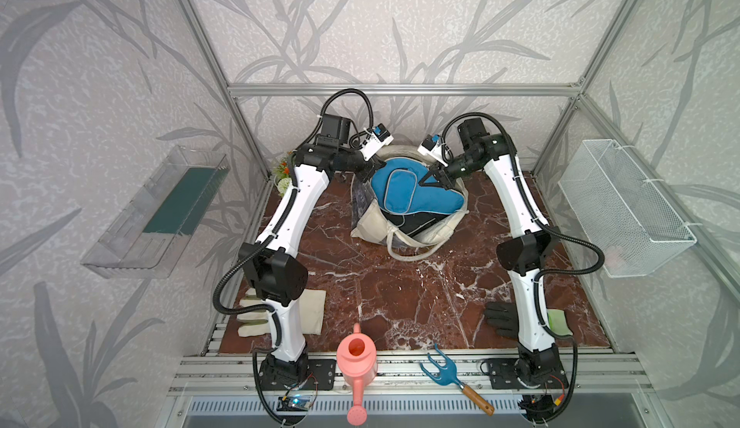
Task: Remove the ping pong set from the canvas bag
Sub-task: Pick up the ping pong set from the canvas bag, then place the ping pong set at the center of the board.
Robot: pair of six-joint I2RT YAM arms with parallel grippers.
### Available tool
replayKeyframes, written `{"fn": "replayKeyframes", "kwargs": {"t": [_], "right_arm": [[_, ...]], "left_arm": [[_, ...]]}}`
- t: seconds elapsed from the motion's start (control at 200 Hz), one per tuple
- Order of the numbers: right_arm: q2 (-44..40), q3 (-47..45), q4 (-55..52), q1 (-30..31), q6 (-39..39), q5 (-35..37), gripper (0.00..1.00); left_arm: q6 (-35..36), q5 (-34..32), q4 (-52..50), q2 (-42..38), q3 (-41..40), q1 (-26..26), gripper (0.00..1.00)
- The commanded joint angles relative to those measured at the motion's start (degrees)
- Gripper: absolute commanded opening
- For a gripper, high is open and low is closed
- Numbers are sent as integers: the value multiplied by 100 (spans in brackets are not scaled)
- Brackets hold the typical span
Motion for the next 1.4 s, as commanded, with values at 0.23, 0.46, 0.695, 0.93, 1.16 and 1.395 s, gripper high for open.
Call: {"fn": "replayKeyframes", "kwargs": {"t": [0.23, 0.46, 0.695, 0.93, 1.16, 1.395], "right_arm": [[-898, -61, 559, 1, 1286, 291, 0], [-1572, -190, 855, -11, 1740, 543, 0], [-2422, -645, 970, -181, 2040, 1511, 0], [-3823, -1729, 1568, -758, 2915, 2431, 0], [-5534, -4064, 2282, -1586, 3591, 3172, 0], [-6551, -6614, 3092, -1730, 4293, 3805, 0]], "left_arm": [[-1104, -2769, -461, 70, 1089, -14, 80], [-1460, -2864, -621, 291, 863, 12, 83], [-1707, -1966, -869, 601, 986, 21, 78], [-1840, -1912, -946, 760, 961, 31, 56], [-1926, -2003, -1069, 881, 1139, 39, 0], [-2130, -2064, -415, 434, 451, 39, 0]]}}
